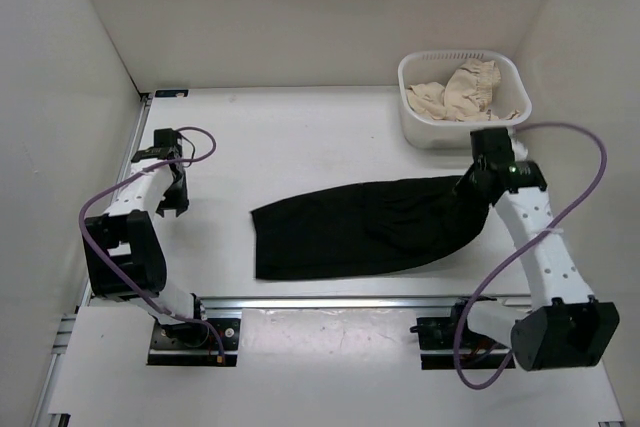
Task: Fold and stack the trousers
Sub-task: Fold the trousers
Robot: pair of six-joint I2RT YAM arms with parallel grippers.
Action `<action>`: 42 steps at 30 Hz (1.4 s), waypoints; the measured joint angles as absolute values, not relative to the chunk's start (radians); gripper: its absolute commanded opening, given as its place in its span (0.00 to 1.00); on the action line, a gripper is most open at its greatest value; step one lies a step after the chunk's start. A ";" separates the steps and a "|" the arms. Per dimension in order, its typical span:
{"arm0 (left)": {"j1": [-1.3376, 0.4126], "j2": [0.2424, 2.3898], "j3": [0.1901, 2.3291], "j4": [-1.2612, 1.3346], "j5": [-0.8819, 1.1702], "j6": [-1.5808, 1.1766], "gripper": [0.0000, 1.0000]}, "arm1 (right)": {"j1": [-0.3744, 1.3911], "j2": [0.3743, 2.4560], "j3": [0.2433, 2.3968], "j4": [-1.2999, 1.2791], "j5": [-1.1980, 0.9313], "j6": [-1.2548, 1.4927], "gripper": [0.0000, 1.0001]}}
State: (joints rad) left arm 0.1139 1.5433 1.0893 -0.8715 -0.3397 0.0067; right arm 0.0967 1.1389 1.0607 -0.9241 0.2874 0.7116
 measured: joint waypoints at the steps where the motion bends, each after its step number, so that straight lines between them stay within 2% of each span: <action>1: 0.113 1.543 1.089 -0.874 -0.335 0.007 0.46 | 0.131 1.163 1.147 -0.971 0.314 0.676 0.00; 5: 0.099 1.547 1.090 -0.885 -0.321 0.007 0.46 | 0.393 1.317 1.401 -1.106 0.394 0.613 0.00; 11: 0.017 1.551 1.099 -0.911 -0.229 0.006 0.48 | 0.872 1.740 1.668 -1.250 0.378 0.624 0.00; 17: -0.094 1.596 1.071 -0.912 -0.027 0.003 0.52 | 1.134 2.172 2.136 -1.284 0.306 0.588 0.00; 20: -0.150 1.662 1.028 -0.910 0.077 -0.001 0.53 | 1.165 2.263 2.214 -1.290 0.257 0.574 0.00; 24: -0.185 1.757 1.016 -0.952 0.093 -0.012 0.45 | 1.145 2.297 2.216 -1.329 0.228 0.547 0.00; 28: -0.184 1.806 1.055 -0.993 0.070 -0.014 0.14 | 1.131 2.296 2.215 -1.340 0.222 0.521 0.00; 36: -0.187 1.834 1.084 -1.023 0.078 -0.016 0.14 | 1.134 2.269 2.289 -1.289 0.166 0.444 0.00; 40: -0.186 1.845 1.096 -1.035 0.079 -0.016 0.14 | 1.140 2.296 2.402 -1.264 0.080 0.397 0.00; 42: -0.178 1.849 1.099 -1.037 0.088 -0.016 0.14 | 1.141 2.324 2.443 -1.265 0.051 0.380 0.03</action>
State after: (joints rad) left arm -0.1783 1.8492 1.0988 -1.0374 0.0875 -0.0162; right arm 1.1408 2.3241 2.4432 -1.2652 0.0513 0.3798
